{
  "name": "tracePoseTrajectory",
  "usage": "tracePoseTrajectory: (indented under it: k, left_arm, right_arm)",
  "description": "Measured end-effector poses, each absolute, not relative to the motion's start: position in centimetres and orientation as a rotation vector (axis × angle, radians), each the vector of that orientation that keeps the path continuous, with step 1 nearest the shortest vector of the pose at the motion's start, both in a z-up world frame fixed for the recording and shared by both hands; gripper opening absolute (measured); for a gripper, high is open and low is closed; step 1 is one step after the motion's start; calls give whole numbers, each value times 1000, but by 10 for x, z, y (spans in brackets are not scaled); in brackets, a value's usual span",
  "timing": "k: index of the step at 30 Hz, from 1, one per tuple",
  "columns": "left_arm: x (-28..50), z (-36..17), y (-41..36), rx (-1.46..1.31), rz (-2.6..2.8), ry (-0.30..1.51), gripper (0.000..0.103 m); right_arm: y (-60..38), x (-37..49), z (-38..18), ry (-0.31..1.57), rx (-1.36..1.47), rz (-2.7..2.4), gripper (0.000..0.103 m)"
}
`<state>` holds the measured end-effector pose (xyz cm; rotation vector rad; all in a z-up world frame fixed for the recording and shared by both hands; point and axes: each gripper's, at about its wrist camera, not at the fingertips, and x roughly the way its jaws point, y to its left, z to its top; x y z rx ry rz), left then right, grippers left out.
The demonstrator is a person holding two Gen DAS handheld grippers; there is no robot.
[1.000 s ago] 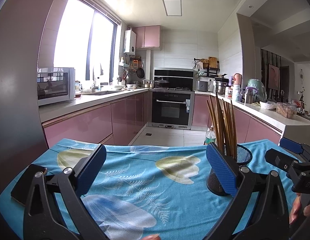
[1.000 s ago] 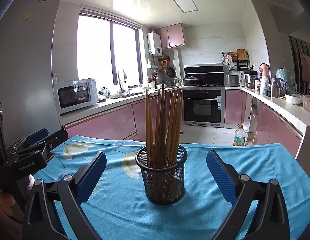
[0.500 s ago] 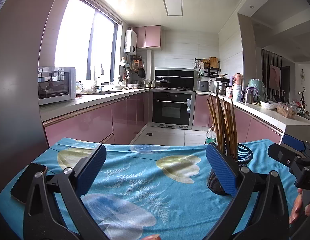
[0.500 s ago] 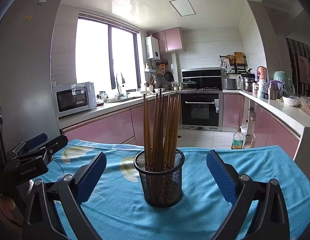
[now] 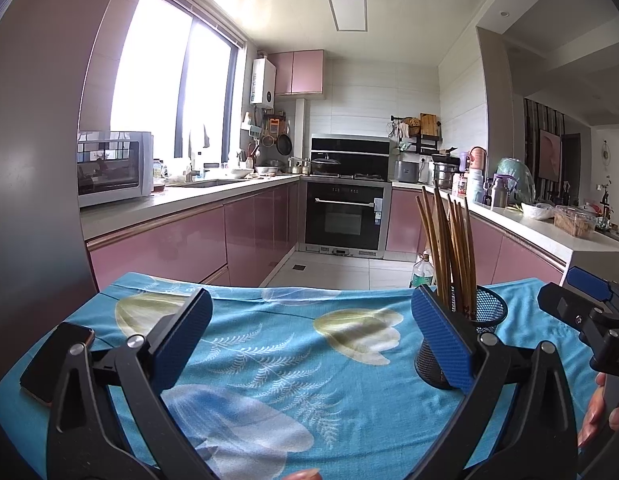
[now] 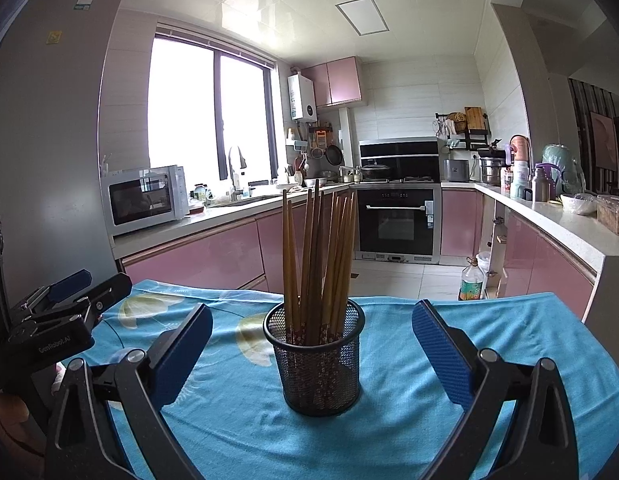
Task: Organize utensils
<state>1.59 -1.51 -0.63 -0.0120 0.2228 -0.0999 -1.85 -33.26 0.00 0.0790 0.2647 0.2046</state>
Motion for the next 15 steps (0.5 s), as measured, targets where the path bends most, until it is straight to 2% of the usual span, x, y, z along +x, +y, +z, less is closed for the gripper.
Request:
tracePoseTrajectory:
  k: [15]
  left_arm:
    - [17,-8,-18,-13,-101,230,98]
  right_arm:
    - [-333,-17,1,260,75,195,97]
